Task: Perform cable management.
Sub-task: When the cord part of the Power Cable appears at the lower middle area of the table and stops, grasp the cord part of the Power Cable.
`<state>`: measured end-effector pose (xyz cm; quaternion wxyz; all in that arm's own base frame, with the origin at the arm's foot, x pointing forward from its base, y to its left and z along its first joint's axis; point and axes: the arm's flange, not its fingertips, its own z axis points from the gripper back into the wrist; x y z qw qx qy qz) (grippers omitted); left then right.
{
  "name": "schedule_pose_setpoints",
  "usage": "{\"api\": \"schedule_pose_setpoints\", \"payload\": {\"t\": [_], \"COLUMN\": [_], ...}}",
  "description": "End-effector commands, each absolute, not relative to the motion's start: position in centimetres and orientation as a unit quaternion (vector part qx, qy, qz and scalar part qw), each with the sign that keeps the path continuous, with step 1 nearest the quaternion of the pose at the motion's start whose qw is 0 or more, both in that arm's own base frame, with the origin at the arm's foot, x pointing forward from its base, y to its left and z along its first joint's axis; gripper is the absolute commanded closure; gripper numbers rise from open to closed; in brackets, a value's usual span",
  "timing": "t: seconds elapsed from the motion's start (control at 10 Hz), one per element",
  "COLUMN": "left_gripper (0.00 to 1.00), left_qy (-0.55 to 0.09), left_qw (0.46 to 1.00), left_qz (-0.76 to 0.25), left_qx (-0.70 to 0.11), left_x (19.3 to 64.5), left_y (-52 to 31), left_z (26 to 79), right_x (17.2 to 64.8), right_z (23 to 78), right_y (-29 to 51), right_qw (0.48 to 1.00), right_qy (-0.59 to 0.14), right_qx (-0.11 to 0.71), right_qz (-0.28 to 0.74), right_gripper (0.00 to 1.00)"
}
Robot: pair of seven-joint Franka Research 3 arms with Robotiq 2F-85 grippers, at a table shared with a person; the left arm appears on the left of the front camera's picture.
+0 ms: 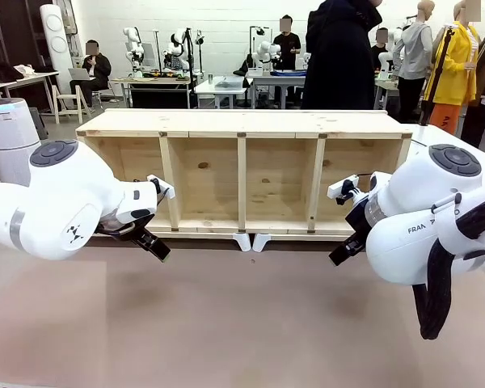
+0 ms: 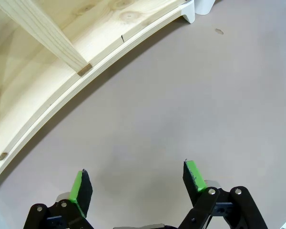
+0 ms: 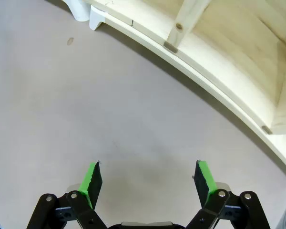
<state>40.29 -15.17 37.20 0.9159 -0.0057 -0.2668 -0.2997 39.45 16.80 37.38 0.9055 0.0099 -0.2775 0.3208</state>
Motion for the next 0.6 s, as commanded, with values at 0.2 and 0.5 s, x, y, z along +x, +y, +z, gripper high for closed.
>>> {"api": "schedule_pose_setpoints", "payload": {"t": [0.2,0.5], "left_gripper": [0.0,0.0], "left_qy": [-0.272,-0.287], "left_qw": [0.916,0.922], "left_qz": [-0.295,-0.261], "left_qx": [0.004,-0.002], "left_x": [36.9,33.9], "left_y": [-11.8,-6.8], "left_z": [39.4,42.2], "right_x": [35.8,32.2], "right_z": [39.9,42.8], "right_y": [12.6,7.9], "right_qw": [0.902,0.908], "right_qy": [-0.287,-0.313], "right_qx": [-0.005,-0.009], "right_qz": [0.321,0.277], "right_gripper": [0.0,0.0]}}
